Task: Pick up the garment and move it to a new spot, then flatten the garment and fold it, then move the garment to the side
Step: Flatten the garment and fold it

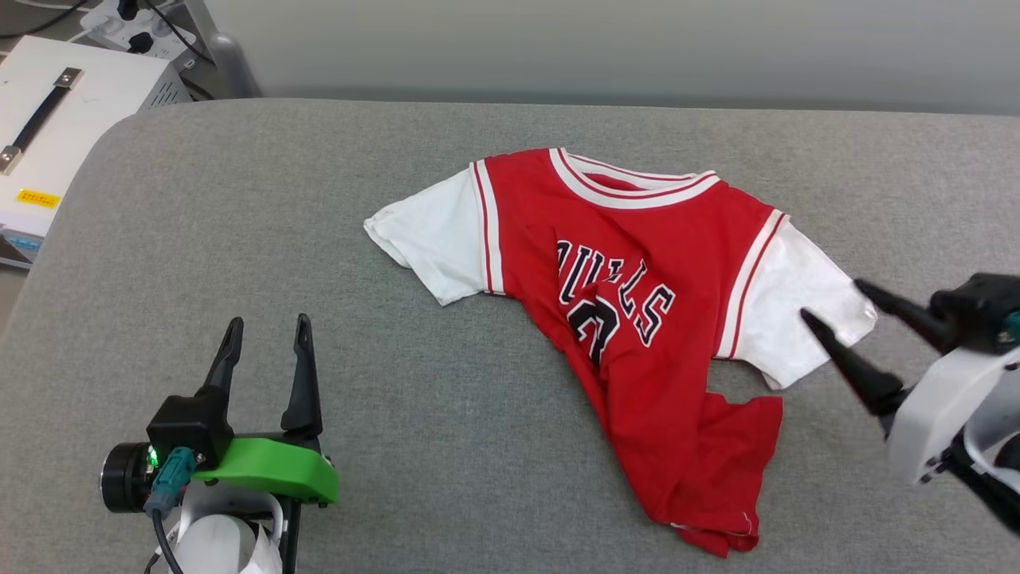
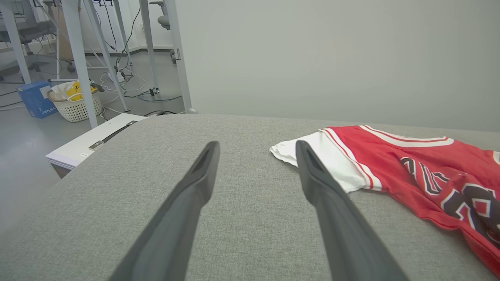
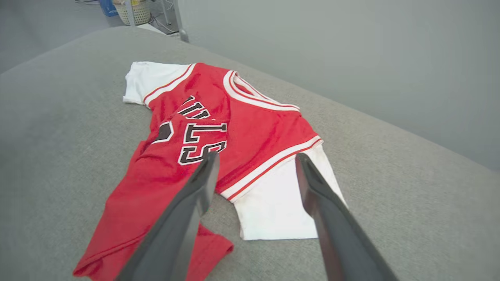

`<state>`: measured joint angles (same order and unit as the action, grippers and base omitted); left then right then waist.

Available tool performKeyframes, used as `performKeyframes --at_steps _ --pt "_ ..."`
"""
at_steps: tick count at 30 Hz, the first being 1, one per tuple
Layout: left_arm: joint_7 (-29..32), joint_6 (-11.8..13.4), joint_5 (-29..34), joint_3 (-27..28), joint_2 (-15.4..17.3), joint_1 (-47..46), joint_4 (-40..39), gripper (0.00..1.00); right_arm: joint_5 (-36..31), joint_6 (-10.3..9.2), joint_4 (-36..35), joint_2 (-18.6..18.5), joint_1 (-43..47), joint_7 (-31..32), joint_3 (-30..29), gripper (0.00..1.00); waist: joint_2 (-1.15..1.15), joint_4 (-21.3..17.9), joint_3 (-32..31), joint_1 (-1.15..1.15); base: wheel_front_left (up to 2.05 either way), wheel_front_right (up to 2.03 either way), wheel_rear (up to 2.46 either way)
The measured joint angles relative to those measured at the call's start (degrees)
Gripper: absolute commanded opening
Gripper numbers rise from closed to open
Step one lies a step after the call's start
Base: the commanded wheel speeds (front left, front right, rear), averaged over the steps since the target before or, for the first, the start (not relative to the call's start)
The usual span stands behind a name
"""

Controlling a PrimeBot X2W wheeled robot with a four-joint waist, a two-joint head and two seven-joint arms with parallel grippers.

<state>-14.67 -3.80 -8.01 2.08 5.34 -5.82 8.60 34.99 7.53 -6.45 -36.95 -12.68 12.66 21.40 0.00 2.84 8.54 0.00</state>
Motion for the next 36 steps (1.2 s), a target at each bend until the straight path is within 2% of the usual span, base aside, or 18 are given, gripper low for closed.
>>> performKeyframes --at_steps 4,8,10,14,19,24,33,36 --pt "0.0 -0.1 0.3 0.2 -0.2 0.0 -0.2 1.0 -4.3 -0.01 -0.3 0.5 -0.6 2.0 -7.4 1.0 0.0 -0.2 0.4 0.0 0.0 0.0 0.0" --pt "0.0 -0.5 0.5 0.2 -0.4 -0.1 -0.5 1.0 -5.6 0.0 0.9 -0.1 -3.9 6.1 -10.3 1.0 0.0 0.0 1.3 0.0 0.0 0.0 0.0" --pt "0.0 -0.6 0.5 0.2 -0.5 -0.1 -0.6 1.0 -5.6 0.0 2.6 -1.0 -5.3 10.1 -10.7 1.0 0.0 0.1 1.8 0.0 0.0 0.0 0.0" --pt "0.0 -1.0 0.6 0.2 -0.8 -0.2 -1.2 1.0 -2.9 0.0 6.3 -3.4 -6.7 19.4 -9.3 1.0 0.0 0.6 2.9 0.0 0.0 0.0 0.0" --pt "0.0 -1.1 0.6 0.2 -1.4 -1.4 -1.7 1.0 0.3 0.0 11.6 -6.2 -10.3 26.9 -6.4 1.0 0.0 1.5 4.8 0.0 0.0 0.0 0.0" --pt "0.0 -1.5 0.6 0.0 -1.6 -3.2 -1.8 1.0 1.4 0.0 16.9 -6.5 -14.8 29.5 -3.4 1.0 0.0 2.5 7.2 0.0 0.0 0.0 0.0" --pt "0.0 -1.6 0.6 0.0 -1.8 -5.9 -1.8 1.0 1.8 0.0 26.3 -3.4 -20.5 29.3 1.7 1.0 0.0 4.6 11.5 0.0 0.0 0.0 0.0" --pt "0.0 -1.6 0.6 0.1 -1.9 -6.2 -1.8 1.0 1.8 0.0 28.8 -3.8 -21.5 28.9 3.9 1.0 0.0 5.1 12.7 0.0 0.0 0.0 0.0"
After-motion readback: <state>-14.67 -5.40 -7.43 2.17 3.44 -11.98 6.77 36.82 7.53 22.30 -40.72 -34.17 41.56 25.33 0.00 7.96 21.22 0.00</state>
